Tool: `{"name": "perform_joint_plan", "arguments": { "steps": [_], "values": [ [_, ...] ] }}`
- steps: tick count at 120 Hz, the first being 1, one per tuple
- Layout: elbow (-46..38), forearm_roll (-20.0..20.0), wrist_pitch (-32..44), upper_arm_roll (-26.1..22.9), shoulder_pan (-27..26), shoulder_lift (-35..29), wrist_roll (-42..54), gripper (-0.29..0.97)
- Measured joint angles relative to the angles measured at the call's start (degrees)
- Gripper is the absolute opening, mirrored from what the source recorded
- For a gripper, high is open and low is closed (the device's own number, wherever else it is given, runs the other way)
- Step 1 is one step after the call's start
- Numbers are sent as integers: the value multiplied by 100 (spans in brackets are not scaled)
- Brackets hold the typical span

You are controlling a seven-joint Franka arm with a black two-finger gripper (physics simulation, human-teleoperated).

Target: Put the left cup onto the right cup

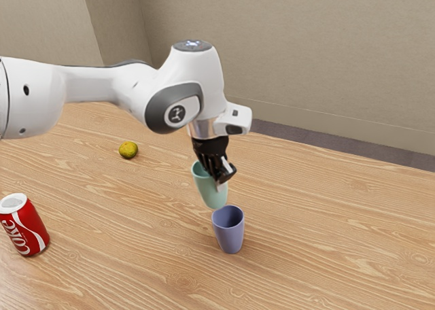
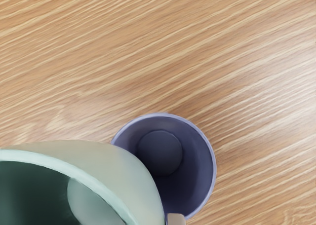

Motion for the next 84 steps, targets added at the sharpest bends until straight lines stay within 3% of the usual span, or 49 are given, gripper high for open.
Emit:
{"name": "perform_joint_plan", "arguments": {
  "steps": [84],
  "values": [
    [18,-27,268,-113,-267,416,-127,-10]
  ]
}}
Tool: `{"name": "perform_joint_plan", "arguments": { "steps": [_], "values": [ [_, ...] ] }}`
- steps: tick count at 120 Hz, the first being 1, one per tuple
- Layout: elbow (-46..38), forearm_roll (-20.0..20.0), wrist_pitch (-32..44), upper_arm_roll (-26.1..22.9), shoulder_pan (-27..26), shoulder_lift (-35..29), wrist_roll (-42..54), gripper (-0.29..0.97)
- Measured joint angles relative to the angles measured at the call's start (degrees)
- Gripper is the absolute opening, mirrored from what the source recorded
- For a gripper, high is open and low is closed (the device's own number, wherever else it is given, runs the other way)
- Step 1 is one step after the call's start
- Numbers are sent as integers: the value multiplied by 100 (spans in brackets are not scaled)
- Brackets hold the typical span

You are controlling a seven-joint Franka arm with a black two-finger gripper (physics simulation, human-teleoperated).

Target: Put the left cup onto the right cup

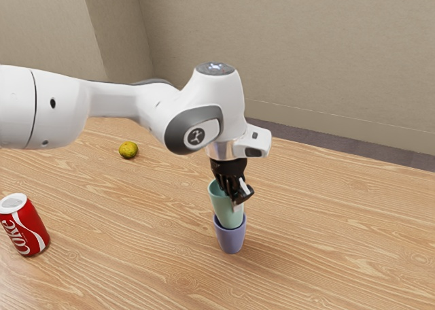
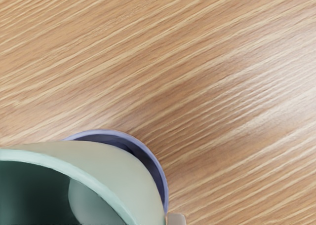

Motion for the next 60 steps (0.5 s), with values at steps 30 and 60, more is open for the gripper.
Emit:
{"name": "perform_joint_plan", "arguments": {
  "steps": [30,60],
  "values": [
    [-6,16,79,14,3,179,-22,-10],
    [-50,21,94,58,6,293,-34,-8]
  ]
}}
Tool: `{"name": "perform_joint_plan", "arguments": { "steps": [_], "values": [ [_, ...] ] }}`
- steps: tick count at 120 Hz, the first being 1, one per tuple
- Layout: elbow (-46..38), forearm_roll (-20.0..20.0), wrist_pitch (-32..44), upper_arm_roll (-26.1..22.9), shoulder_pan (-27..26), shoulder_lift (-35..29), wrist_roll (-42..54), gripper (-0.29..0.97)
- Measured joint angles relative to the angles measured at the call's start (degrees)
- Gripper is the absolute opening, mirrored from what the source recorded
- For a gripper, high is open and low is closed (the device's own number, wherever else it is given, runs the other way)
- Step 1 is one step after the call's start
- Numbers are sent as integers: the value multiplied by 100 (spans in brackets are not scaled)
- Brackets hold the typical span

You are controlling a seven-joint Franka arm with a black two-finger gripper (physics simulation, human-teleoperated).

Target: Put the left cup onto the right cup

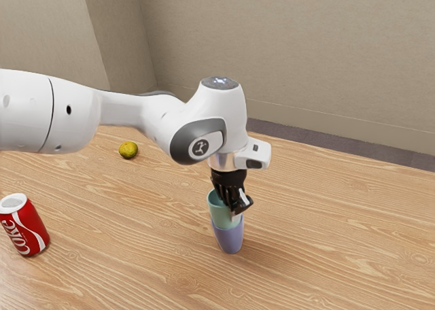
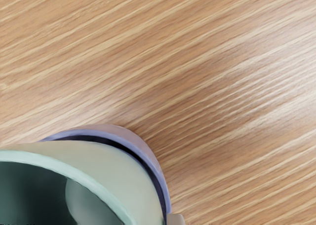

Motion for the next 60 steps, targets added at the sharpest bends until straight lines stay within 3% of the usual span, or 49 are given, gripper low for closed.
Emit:
{"name": "perform_joint_plan", "arguments": {
  "steps": [28,60],
  "values": [
    [-13,-29,-48,4,14,-165,30,40],
    [-103,-27,-366,1,31,-994,55,60]
  ]
}}
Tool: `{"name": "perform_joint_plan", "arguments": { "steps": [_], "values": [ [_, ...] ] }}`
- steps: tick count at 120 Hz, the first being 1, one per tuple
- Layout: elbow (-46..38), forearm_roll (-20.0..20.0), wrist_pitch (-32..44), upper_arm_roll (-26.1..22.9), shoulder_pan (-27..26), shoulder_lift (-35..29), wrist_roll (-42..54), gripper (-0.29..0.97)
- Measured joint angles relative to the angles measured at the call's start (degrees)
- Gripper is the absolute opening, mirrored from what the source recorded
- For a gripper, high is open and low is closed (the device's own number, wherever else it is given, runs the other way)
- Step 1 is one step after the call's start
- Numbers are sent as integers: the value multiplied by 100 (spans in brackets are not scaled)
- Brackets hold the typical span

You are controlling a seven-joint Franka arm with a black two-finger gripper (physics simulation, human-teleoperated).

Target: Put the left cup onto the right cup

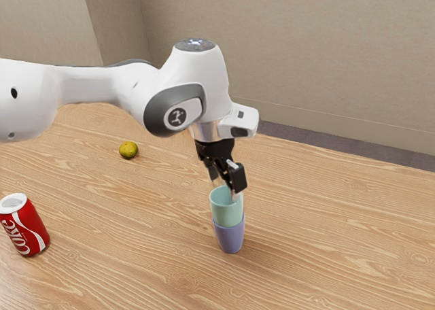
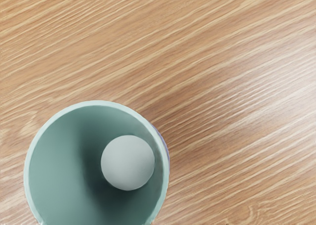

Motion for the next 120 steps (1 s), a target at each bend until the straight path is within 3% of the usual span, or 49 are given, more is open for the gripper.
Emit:
{"name": "perform_joint_plan", "arguments": {
  "steps": [22,49,56,80,120],
  "values": [
    [154,-1,-406,219,-142,-319,28,65],
    [1152,15,-1107,809,-502,-129,98,67],
    [1545,17,-1248,854,-302,72,139,67],
    [2302,26,-1636,614,1197,448,262,68],
    [2339,-26,-1850,456,1291,298,469,68]
  ]
}}
